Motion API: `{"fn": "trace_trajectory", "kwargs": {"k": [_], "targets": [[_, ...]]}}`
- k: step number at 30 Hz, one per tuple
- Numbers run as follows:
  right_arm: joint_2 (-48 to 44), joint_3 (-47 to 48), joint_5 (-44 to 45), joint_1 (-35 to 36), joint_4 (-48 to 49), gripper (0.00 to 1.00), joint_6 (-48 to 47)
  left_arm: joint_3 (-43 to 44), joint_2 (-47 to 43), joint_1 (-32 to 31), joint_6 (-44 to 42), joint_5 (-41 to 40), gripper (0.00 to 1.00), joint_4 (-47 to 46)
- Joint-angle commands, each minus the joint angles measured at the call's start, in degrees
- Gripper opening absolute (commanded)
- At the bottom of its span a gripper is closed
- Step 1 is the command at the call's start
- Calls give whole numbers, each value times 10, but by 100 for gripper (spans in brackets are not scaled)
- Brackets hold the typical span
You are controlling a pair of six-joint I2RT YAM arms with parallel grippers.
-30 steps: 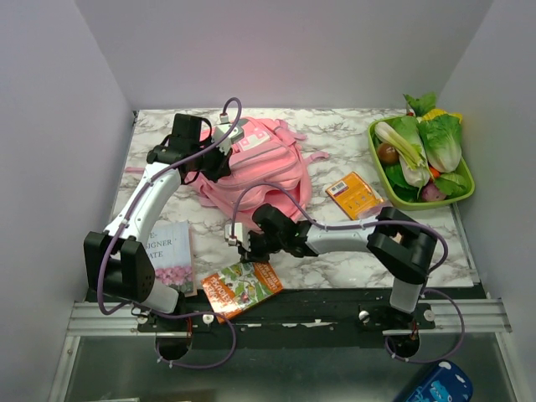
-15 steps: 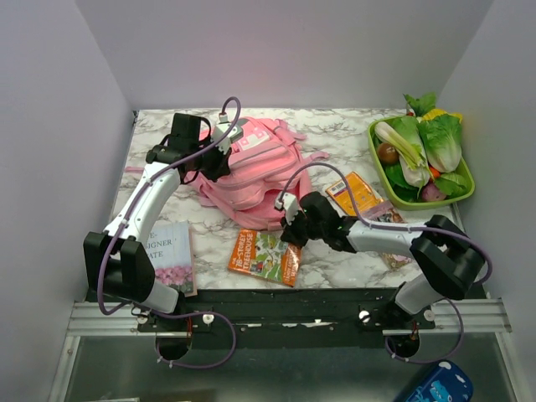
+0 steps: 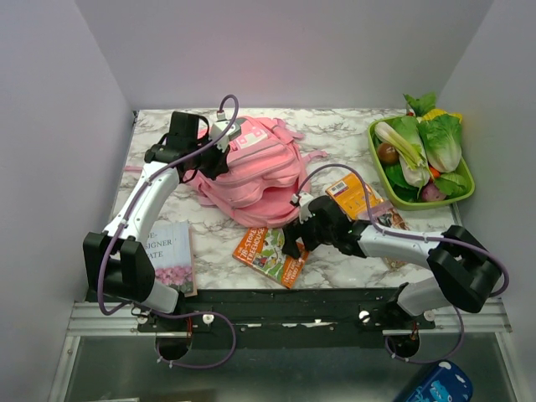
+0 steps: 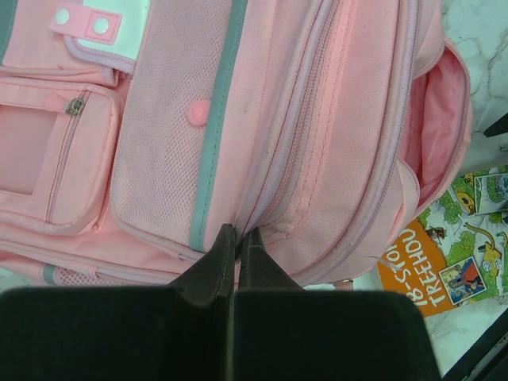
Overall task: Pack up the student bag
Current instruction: Pick up the book from the center of the board.
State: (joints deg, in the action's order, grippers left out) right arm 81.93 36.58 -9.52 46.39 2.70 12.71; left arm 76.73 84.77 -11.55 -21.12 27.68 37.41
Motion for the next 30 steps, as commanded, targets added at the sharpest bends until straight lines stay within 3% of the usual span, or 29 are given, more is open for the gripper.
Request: {"fn": "trace_trajectory", "kwargs": {"k": [1,9,18,21,22,24,26,28,30], "targets": [[15,21,12,1,-23,100,3,28,-15,12,19,-17,0,-29],[84,53,40,24,-21,100,-5,30,-20,15,14,-20,0,-25],[184,96,186,88,-109,99,32,46,-8,18,14,-19,0,-18],[234,112,220,101,-137,85,60,43,-9,18,14,-21,0,-18],[255,113,222,100,-139,69,69,42,-10,19,12,-22,0,-18],[270,112,219,101,-139,52,90,40,-11,19,9,-25,0,-17],[281,109,220,104,-133,19,100,41,-12,20,6,-28,0,-15],[281,104,225,105,-130,1,106,45,-10,21,4,-30,0,-14],[277,97,231,105,-129,1,114,50,-9,21,3,-32,0,-11]]}}
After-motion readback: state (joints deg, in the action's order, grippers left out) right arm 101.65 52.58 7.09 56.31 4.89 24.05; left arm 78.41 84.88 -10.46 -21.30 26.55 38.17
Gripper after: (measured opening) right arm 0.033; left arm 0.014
